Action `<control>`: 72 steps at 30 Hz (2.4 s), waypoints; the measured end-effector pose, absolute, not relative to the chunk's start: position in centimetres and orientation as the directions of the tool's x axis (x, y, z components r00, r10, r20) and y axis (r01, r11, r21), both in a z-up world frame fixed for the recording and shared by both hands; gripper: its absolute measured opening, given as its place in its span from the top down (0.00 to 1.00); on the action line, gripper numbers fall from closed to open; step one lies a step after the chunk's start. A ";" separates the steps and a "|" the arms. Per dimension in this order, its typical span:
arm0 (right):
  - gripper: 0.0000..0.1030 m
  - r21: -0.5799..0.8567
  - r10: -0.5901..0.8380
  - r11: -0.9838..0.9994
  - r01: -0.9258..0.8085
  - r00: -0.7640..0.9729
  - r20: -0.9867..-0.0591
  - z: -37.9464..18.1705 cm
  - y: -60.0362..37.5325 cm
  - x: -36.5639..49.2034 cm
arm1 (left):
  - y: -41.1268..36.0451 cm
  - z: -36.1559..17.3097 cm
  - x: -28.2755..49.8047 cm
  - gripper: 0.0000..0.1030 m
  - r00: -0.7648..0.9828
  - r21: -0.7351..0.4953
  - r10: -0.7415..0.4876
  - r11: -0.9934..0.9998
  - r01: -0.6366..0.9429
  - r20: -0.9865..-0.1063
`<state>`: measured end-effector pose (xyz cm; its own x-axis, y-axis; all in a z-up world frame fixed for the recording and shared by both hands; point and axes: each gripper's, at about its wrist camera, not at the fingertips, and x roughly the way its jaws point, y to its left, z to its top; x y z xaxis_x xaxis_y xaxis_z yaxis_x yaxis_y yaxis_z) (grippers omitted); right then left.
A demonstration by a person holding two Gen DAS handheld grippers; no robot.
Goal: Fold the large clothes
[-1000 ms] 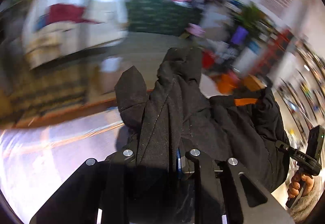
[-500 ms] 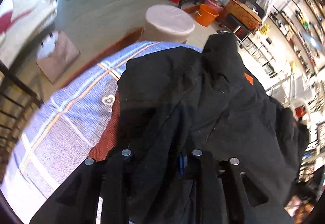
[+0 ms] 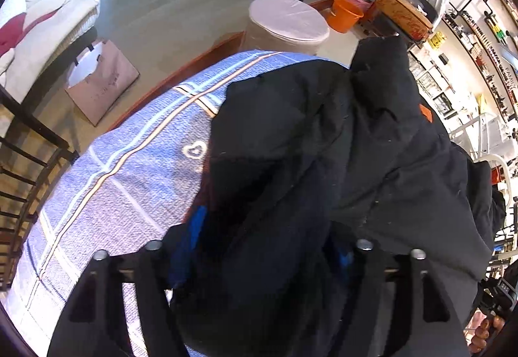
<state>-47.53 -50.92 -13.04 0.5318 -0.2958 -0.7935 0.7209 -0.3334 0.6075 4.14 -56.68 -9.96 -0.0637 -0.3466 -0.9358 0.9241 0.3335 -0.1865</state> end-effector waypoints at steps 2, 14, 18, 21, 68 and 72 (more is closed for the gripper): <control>0.53 0.591 -0.289 -0.346 0.729 0.517 -0.806 -12.6 -50.9 -47.6 | -55.9 -9.2 4.7 0.27 -0.059 -0.195 -0.364 0.349 0.917 -0.929; 0.41 0.561 -0.288 -0.363 0.744 0.483 -0.827 -9.6 -50.5 -48.2 | -50.4 -3.6 10.8 0.15 -0.084 -0.322 -0.485 0.431 0.843 -0.871; 0.41 0.505 -0.294 -0.374 0.778 0.417 -0.860 -8.2 -49.9 -48.4 | -49.8 -1.1 10.9 0.15 -0.107 -0.379 -0.522 0.449 0.809 -0.846; 0.41 0.428 -0.292 -0.345 0.835 0.338 -0.895 -6.7 -49.2 -48.1 | -48.9 0.2 7.5 0.12 -0.111 -0.341 -0.502 0.394 0.853 -0.858; 0.19 0.066 -0.234 -0.055 0.996 0.052 -0.971 0.1 -41.8 -31.6 | -44.7 -0.9 -13.7 0.06 0.077 0.129 -0.260 -0.188 0.974 -0.962; 0.19 0.082 -0.223 -0.067 0.994 0.065 -0.973 0.0 -41.8 -31.5 | -44.8 -0.9 -13.9 0.06 0.099 0.154 -0.266 -0.194 0.969 -0.959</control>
<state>-31.45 -41.83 -0.04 0.0651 -0.2234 -0.9726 0.9943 -0.0674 0.0820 -13.91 -44.80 -0.89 0.0994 -0.2660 -0.9588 0.9687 -0.1942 0.1543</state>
